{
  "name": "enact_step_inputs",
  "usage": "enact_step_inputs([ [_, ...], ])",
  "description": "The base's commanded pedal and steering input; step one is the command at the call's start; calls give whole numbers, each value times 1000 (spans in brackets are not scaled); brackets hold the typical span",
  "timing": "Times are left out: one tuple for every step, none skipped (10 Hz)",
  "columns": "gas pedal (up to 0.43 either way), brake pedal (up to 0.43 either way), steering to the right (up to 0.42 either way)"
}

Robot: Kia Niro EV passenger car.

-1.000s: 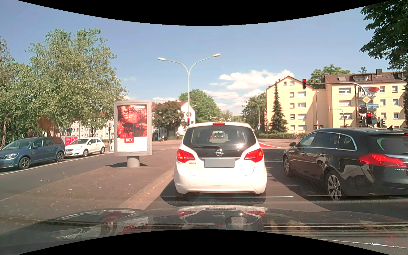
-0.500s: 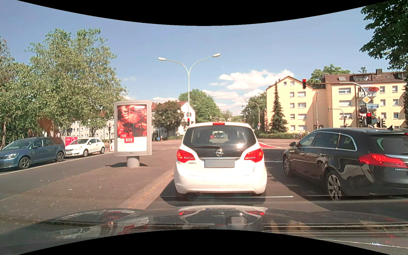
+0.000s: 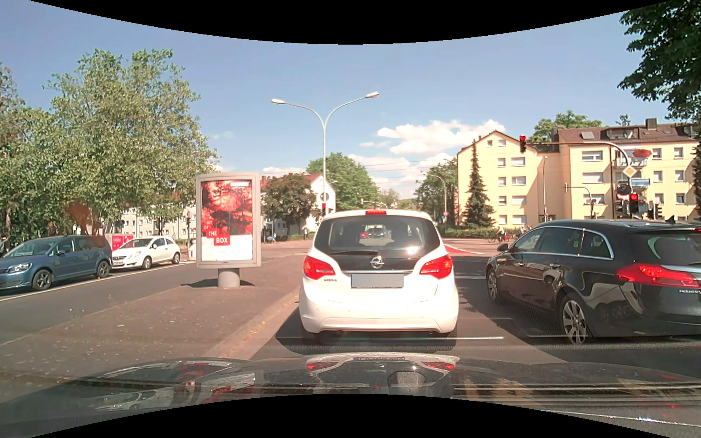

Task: Follow the waypoints while adhering to traffic rules and regulations

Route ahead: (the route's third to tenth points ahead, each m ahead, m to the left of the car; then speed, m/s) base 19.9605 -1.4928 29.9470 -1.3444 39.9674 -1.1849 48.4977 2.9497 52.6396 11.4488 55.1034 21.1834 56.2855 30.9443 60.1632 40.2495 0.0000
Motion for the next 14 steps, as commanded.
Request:
enact_step_inputs([
  [0,250,11],
  [0,250,11],
  [0,250,11],
  [0,250,11],
  [0,250,11],
  [0,250,11],
  [0,250,11],
  [0,250,11],
  [0,250,11],
  [0,250,11],
  [0,250,11],
  [0,250,11],
  [0,250,11],
  [0,250,11],
])
